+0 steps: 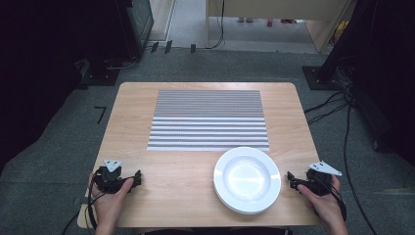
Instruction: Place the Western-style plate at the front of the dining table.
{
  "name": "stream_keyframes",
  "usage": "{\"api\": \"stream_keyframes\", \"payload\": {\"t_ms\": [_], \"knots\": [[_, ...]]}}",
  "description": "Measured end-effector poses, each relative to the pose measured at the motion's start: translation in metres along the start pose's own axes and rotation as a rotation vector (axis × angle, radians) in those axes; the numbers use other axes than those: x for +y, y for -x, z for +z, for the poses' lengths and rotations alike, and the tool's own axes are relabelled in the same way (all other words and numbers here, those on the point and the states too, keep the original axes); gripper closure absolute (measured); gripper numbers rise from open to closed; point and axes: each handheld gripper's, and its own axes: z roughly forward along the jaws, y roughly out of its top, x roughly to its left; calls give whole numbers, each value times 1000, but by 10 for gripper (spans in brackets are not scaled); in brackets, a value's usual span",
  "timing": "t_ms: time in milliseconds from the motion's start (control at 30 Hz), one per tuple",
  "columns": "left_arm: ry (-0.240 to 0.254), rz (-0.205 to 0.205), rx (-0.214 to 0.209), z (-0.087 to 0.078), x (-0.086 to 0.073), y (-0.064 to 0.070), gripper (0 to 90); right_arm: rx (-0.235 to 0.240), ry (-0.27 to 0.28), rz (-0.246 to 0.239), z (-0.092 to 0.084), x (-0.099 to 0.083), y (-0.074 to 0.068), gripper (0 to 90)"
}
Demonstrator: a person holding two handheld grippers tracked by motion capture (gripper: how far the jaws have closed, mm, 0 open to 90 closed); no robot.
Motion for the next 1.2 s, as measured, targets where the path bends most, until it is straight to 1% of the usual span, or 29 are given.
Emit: {"api": "stream_keyframes", "payload": {"t_ms": [67,100,200,233,433,500,567,633,733,767,800,833,867,900,967,1000,1033,1067,1100,1200], "knots": [[6,16,-3,-1,2,5,4,0,0,0,0,0,0,83],[17,16,-8,-1,4,8,4,0,0,-1,0,0,0,84],[45,18,-32,-4,7,17,4,0,1,-1,0,0,0,85],[50,23,-39,-5,7,20,4,0,1,-1,0,0,0,84],[68,22,-94,-7,13,38,4,-2,0,4,2,2,-1,84],[76,33,-99,-7,16,44,4,-8,-9,9,5,6,-1,84],[76,54,-101,-6,20,51,4,-12,-10,11,6,7,-1,84],[80,57,-108,-6,22,55,4,-11,-9,11,6,7,-1,84],[85,52,-124,-6,26,61,4,-12,-11,12,7,8,-1,79],[85,52,-129,-6,27,63,4,-11,-15,12,7,8,-1,71],[85,45,-144,-7,29,65,4,-7,-24,9,8,10,-2,52],[95,42,-153,-7,31,69,4,-6,-27,6,9,10,-2,43],[95,42,-153,-7,31,69,4,-4,-31,4,9,11,-2,36],[100,52,-151,-8,33,72,4,-4,-31,4,9,11,-2,36],[104,48,-170,-8,37,78,4,-2,-37,3,10,12,-2,28],[110,47,-184,-7,40,85,4,-1,-33,3,10,11,-2,29],[112,49,-196,-7,42,89,4,0,-29,0,10,10,-2,29],[116,48,-201,-6,44,92,4,0,-25,0,9,10,-2,30],[116,48,-201,-6,44,92,4,2,-22,-1,9,9,-2,31],[119,18,-230,-3,50,100,5,2,-20,1,8,8,-1,33]]}}
